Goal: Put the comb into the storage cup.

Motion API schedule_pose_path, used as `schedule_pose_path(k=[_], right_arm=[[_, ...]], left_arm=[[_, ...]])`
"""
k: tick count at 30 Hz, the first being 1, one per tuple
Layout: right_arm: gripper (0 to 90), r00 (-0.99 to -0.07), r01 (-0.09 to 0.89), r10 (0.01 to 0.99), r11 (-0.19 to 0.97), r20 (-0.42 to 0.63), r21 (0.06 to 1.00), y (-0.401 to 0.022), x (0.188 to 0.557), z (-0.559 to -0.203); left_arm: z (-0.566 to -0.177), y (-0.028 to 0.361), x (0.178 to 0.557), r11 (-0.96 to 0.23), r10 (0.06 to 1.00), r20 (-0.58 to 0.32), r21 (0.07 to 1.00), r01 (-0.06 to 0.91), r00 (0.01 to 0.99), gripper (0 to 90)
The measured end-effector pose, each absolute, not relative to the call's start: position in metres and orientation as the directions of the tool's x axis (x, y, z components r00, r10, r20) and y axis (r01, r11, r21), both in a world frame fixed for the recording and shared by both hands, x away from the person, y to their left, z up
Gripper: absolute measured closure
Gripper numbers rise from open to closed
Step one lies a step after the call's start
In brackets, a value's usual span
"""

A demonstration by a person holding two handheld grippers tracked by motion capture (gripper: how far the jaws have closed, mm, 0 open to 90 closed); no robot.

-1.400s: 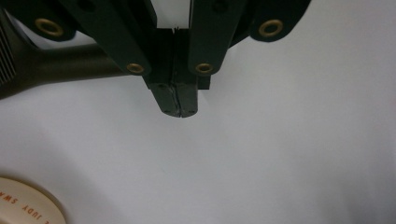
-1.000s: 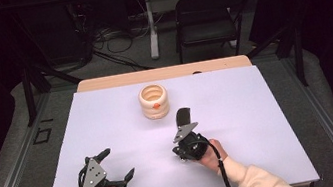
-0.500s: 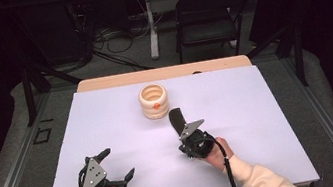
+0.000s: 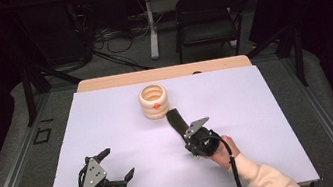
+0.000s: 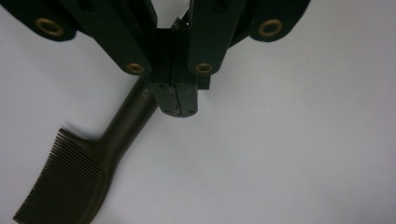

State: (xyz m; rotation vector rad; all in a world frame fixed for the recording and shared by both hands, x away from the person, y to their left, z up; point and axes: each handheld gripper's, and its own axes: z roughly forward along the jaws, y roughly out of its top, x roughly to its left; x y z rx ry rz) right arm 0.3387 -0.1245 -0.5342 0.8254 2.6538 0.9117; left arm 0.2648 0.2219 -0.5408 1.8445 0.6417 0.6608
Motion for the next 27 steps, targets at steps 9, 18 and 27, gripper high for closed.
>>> schedule_pose_path(k=[9,18,27], right_arm=[[90.0,-0.818,0.445,0.574,0.681,-0.047,0.581,-0.133,0.337,-0.534],[90.0,-0.801,0.466,0.596,0.681,-0.058,0.565,-0.147,0.334,-0.531],[90.0,-0.785,0.491,0.616,0.684,-0.067,0.540,-0.161,0.334,-0.529]], left_arm=[[-0.541,0.222,0.265,-0.327,0.693,0.146,0.936,0.127,0.706,0.0],[-0.541,0.222,0.265,-0.330,0.693,0.149,0.935,0.127,0.706,0.0],[-0.541,0.222,0.265,-0.330,0.692,0.148,0.935,0.127,0.706,0.0]])
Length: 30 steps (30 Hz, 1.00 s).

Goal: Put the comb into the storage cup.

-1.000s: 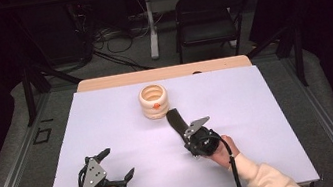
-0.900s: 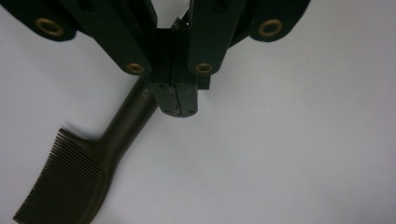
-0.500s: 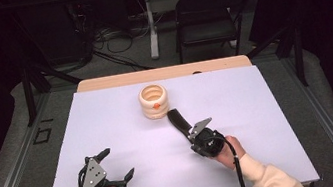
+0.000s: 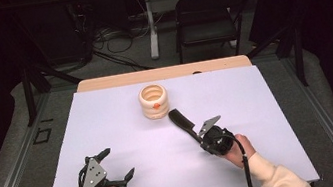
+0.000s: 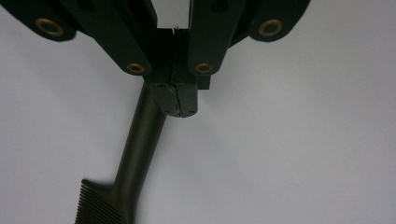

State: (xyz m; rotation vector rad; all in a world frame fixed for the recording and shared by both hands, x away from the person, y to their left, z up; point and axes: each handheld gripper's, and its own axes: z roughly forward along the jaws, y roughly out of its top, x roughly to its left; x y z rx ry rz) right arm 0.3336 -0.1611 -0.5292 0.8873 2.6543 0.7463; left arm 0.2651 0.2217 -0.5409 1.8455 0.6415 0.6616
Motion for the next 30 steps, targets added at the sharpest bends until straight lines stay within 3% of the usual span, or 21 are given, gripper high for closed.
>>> schedule_pose_path(k=[30], right_arm=[[89.9,-0.710,0.535,0.690,0.659,-0.141,0.529,-0.198,0.348,-0.533]], left_arm=[[-0.541,0.221,0.265,-0.332,0.691,0.150,0.935,0.127,0.707,0.0]])
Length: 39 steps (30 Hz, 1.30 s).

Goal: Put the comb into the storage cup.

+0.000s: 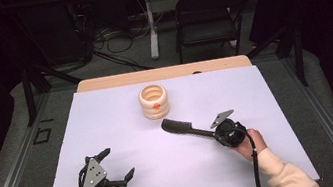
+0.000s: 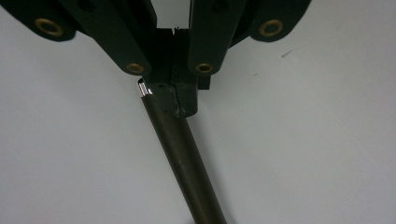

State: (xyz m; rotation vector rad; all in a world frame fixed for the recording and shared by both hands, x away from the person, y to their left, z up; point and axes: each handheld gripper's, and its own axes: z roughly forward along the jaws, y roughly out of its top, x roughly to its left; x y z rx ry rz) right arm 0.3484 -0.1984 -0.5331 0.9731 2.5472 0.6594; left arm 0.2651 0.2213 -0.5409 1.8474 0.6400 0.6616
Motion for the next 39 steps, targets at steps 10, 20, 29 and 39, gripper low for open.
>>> schedule_pose_path(k=[10,20,29,39], right_arm=[[60.4,-0.770,0.497,0.629,0.697,-0.107,0.517,-0.194,0.341,-0.524],[29.2,-0.775,0.482,0.622,0.699,-0.115,0.528,-0.193,0.340,-0.513],[15.7,-0.775,0.468,0.619,0.696,-0.126,0.544,-0.192,0.345,-0.507],[7.4,-0.779,0.460,0.613,0.700,-0.130,0.545,-0.191,0.352,-0.505]], left_arm=[[-0.541,0.222,0.265,-0.331,0.692,0.151,0.936,0.124,0.706,0.0],[-0.541,0.221,0.265,-0.327,0.693,0.148,0.937,0.124,0.706,0.0],[-0.541,0.221,0.266,-0.328,0.692,0.148,0.936,0.125,0.706,0.0],[-0.541,0.221,0.266,-0.332,0.691,0.151,0.935,0.126,0.707,0.0]])
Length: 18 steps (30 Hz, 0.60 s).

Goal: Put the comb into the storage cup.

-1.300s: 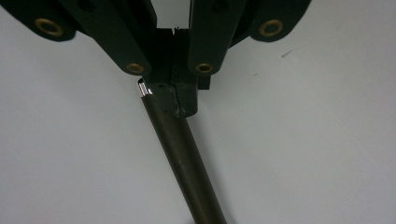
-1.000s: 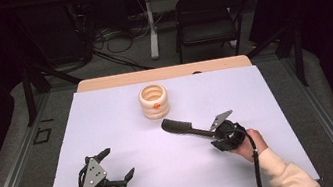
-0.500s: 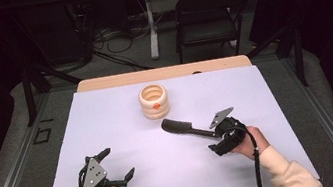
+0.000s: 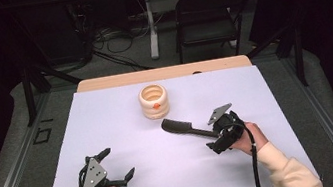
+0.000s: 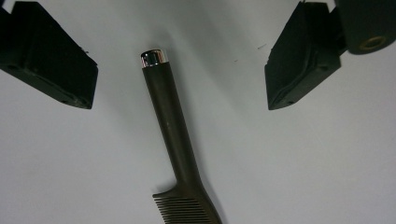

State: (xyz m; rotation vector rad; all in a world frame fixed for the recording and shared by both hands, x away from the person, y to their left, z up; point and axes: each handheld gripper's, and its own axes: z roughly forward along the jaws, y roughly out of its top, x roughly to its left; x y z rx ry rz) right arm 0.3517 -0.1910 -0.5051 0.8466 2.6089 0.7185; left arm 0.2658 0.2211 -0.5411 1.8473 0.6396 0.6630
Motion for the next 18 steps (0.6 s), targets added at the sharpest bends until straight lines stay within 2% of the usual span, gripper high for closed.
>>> schedule_pose_path(k=[11,18], right_arm=[[0.1,-0.788,0.439,0.600,0.703,-0.136,0.559,-0.187,0.360,-0.501],[0.0,-0.799,0.419,0.581,0.722,-0.153,0.551,-0.182,0.365,-0.501]], left_arm=[[-0.541,0.221,0.266,-0.332,0.693,0.150,0.935,0.126,0.706,0.0],[-0.541,0.221,0.266,-0.334,0.692,0.152,0.934,0.127,0.706,0.0]])
